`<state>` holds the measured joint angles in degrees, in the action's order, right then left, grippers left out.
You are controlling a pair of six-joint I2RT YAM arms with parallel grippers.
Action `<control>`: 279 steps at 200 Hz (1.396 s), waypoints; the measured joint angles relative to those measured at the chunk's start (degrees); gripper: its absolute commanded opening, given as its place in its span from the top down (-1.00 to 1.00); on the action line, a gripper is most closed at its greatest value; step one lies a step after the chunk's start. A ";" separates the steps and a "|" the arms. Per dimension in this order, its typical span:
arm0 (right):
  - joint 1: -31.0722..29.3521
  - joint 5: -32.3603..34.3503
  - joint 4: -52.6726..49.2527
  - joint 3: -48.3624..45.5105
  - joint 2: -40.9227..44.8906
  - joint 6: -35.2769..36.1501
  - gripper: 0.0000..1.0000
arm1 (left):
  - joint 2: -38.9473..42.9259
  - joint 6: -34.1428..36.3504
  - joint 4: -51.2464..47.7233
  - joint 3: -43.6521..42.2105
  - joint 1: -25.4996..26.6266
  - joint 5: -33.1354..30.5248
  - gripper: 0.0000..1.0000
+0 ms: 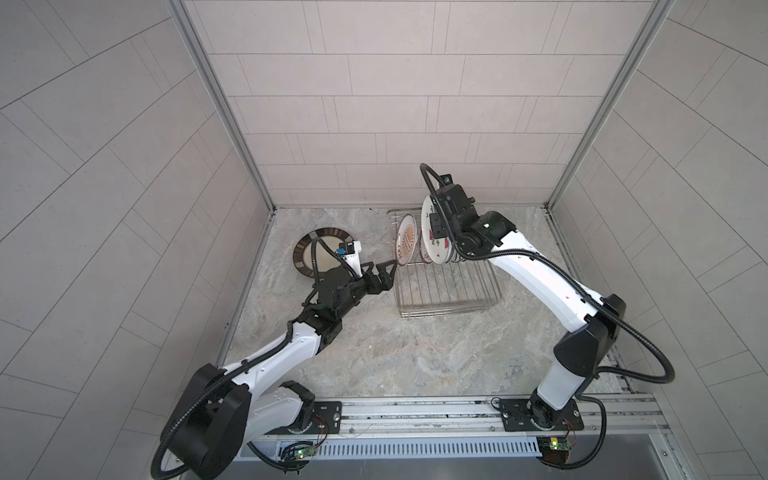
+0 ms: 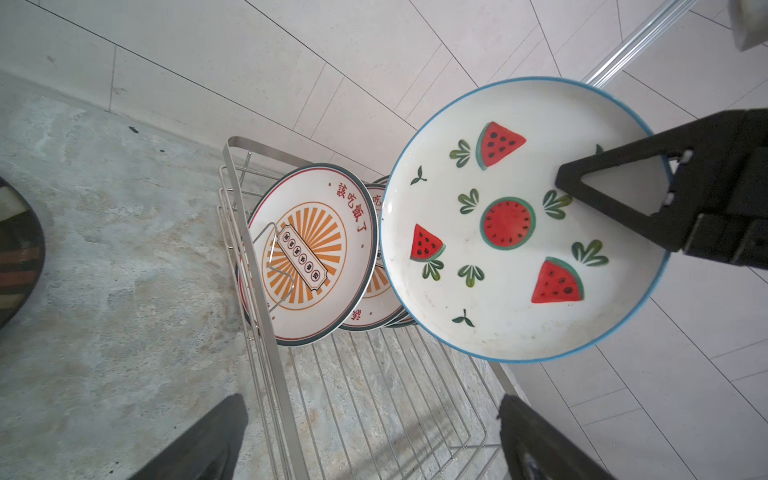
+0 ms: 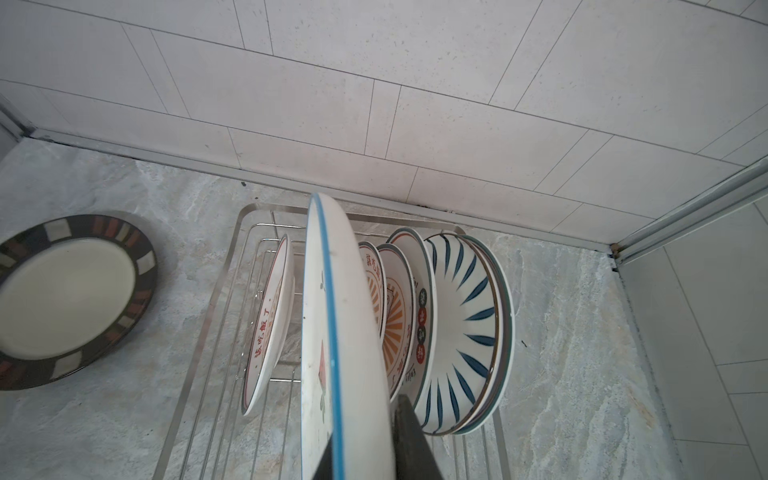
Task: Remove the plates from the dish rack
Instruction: 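Lift the watermelon plate out of the rack with the right gripper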
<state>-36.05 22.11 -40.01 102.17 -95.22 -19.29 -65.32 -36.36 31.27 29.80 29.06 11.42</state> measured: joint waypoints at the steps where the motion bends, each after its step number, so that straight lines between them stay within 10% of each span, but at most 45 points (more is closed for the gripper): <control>1: 0.07 -0.33 0.11 -0.50 0.44 0.02 0.90 | 0.07 0.00 0.00 -0.02 0.00 0.13 -1.00; 143: 20.24 -48.70 30.18 -39.89 21.40 -21.79 0.90 | 8.00 -5.79 -0.94 -3.65 1.90 6.56 -1.00; 236: 16.33 -56.52 50.42 -49.27 21.68 -35.58 0.92 | 4.46 -19.58 11.26 -7.04 3.76 3.87 -0.99; 279: 13.70 -58.36 57.59 -50.12 19.56 -39.74 0.92 | 1.60 -23.63 15.61 -6.93 3.87 2.69 -0.60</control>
<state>-22.35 -36.25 17.58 52.05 -75.66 -59.02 -63.72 -59.99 46.87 22.87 32.93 14.11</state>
